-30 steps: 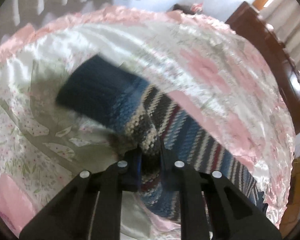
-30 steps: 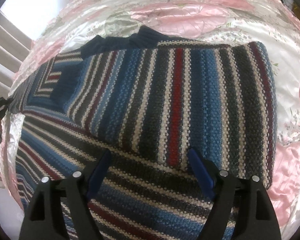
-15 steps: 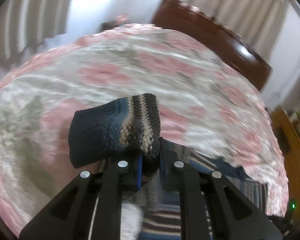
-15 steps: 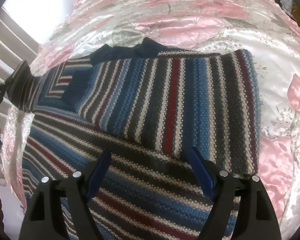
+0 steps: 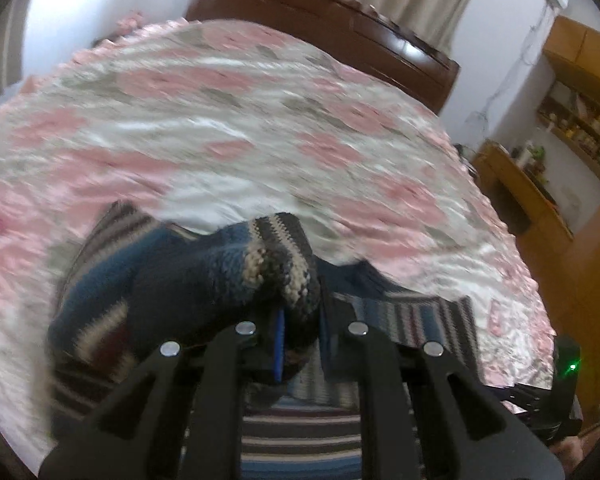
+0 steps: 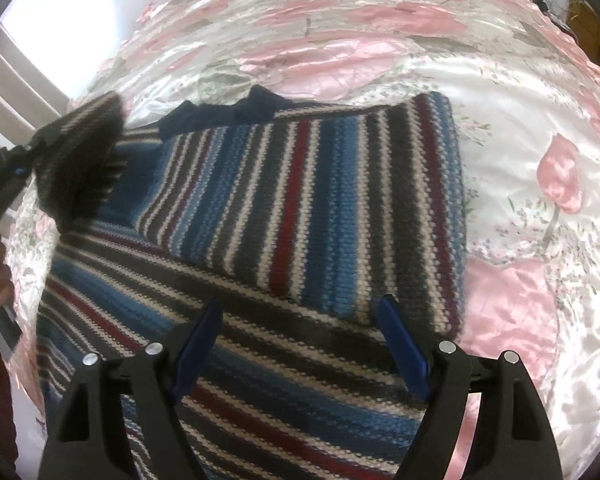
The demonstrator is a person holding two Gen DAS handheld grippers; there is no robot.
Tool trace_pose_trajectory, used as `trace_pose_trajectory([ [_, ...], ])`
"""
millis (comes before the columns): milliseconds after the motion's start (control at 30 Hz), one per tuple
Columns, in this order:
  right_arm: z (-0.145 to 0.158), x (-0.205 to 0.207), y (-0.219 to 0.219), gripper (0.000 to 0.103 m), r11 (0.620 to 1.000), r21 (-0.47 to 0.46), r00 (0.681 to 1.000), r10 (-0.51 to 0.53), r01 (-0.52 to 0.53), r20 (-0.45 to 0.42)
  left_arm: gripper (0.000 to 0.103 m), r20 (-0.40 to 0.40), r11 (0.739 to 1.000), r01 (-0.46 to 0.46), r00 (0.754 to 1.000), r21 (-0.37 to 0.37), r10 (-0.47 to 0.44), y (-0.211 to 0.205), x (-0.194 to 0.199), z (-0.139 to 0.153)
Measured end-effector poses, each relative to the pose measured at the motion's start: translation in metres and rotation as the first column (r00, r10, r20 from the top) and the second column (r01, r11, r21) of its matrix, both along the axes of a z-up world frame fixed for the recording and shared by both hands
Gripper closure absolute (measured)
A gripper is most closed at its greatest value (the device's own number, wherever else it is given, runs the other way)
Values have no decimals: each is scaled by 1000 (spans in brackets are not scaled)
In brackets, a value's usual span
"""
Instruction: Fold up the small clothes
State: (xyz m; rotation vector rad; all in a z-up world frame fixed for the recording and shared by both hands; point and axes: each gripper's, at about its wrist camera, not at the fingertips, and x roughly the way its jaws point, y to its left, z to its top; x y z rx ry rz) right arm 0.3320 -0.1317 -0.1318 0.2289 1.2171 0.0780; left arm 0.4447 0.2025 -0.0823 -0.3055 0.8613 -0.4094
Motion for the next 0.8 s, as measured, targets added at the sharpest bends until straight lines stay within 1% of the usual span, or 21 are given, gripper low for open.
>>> trace_pose_trajectory([
  [67, -4, -2, -5, 23, 1000, 6, 1000, -7, 7, -6, 91, -14, 1000, 16, 1000, 8, -15, -17, -2, -10],
  [167, -9, -5, -12, 23, 999, 29, 1000, -17, 17, -13, 91, -87, 999, 26, 996, 21, -24, -42, 0, -41],
  [267, -14, -6, -17, 23, 998, 51, 1000, -23, 24, -17, 90, -134, 998, 50, 990, 39, -45, -52, 1, -65],
  [300, -16, -5, -17, 23, 998, 54, 1000, -23, 24, -22, 88, -163, 995, 73, 985, 61, -62, -57, 2, -77],
  [333, -18, -5, -18, 23, 998, 55, 999, -26, 27, -25, 80, -178, 994, 83, 982, 69, -69, -56, 2, -83],
  [367, -20, -4, -18, 22, 998, 56, 999, -28, 29, -27, 77, -205, 992, 98, 975, 75, -81, -59, 2, -92],
  [400, -21, -4, -18, 22, 998, 54, 999, -27, 28, -30, 71, -237, 990, 113, 967, 83, -91, -61, 2, -100],
  [433, -22, -3, -17, 22, 999, 47, 999, -25, 26, -35, 71, -253, 989, 124, 962, 82, -99, -61, 1, -106],
  [500, -22, -2, -15, 22, 999, 36, 999, -21, 23, -39, 71, -250, 988, 137, 961, 74, -115, -55, -3, -103],
  [567, -20, -1, -13, 22, 1000, 24, 999, -16, 17, -46, 61, -253, 987, 152, 958, 47, -136, -46, -11, -90],
  [600, -20, 2, -11, 22, 1000, 21, 999, -17, 18, -51, 55, -249, 987, 160, 957, 19, -150, -35, -18, -79],
  [667, -14, 6, -4, 22, 1000, 14, 999, -9, 10, -54, 54, -239, 988, 155, 960, 21, -145, -16, -27, -64],
  [733, -6, 11, 8, 22, 1000, 2, 999, 15, -15, -51, 54, -202, 990, 125, 973, 65, -109, 11, -30, -48],
  [767, -4, 15, 14, 22, 1000, -7, 998, 22, -23, -53, 54, -186, 990, 87, 980, 114, -65, 29, -25, -43],
  [800, -1, 18, 22, 22, 999, -14, 998, 30, -31, -56, 54, -182, 987, 63, 983, 148, -36, 38, -18, -40],
])
